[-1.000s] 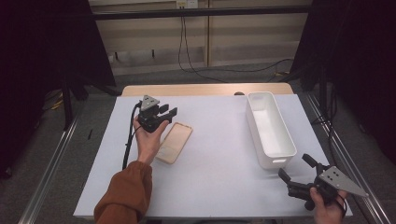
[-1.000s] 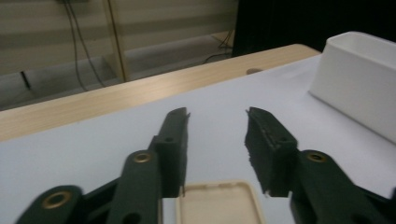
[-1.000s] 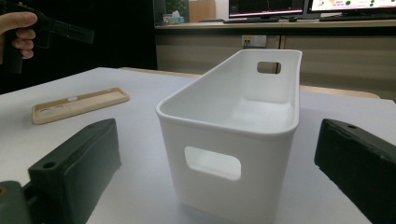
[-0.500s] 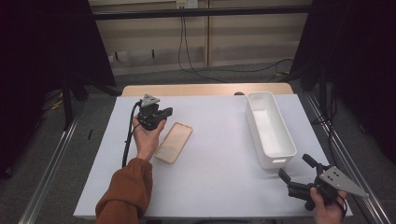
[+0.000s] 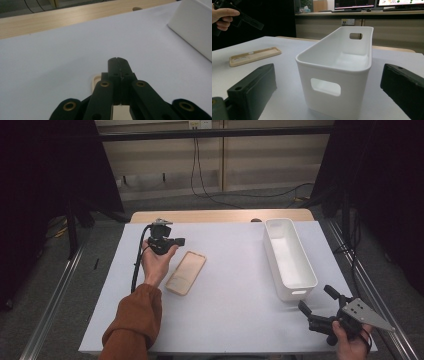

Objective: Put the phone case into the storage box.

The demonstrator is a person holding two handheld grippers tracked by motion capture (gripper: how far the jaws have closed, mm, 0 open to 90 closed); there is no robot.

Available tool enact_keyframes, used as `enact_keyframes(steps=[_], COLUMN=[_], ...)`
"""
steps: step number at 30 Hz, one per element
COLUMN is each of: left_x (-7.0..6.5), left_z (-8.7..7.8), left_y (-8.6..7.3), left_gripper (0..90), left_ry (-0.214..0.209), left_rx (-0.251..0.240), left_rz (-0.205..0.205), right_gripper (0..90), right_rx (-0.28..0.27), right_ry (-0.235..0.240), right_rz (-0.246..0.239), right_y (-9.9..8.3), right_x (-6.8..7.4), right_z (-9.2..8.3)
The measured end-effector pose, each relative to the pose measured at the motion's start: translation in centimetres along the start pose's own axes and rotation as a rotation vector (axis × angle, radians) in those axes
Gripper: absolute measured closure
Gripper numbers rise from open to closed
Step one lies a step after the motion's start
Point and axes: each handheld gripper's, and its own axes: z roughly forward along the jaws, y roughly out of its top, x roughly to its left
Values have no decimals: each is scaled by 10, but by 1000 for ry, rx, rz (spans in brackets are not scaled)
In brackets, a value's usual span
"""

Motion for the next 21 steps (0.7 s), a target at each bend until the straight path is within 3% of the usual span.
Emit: enact_keyframes(steps=[5,10,15,17,21], left_x=[4,8,10,11,13], left_z=[5,10,14,16,21], left_y=[0,1,0,0,-2], left_gripper=[900,900,900,900,900], left_ry=[15,60,58,79,66], left_rx=[49,93,123,132,157], left_rz=[-14,-42,-56,-62,-77], right_gripper=[0,0,0,0,0], right_rx=[0,1,1,-1,-1], right_ry=[1,1,2,0,0], right_rz=[0,-1,-2,-2,0], right_y=[0,0,0,0,0], right_x=[0,0,0,0,0], right_z=[0,0,0,-1,-1])
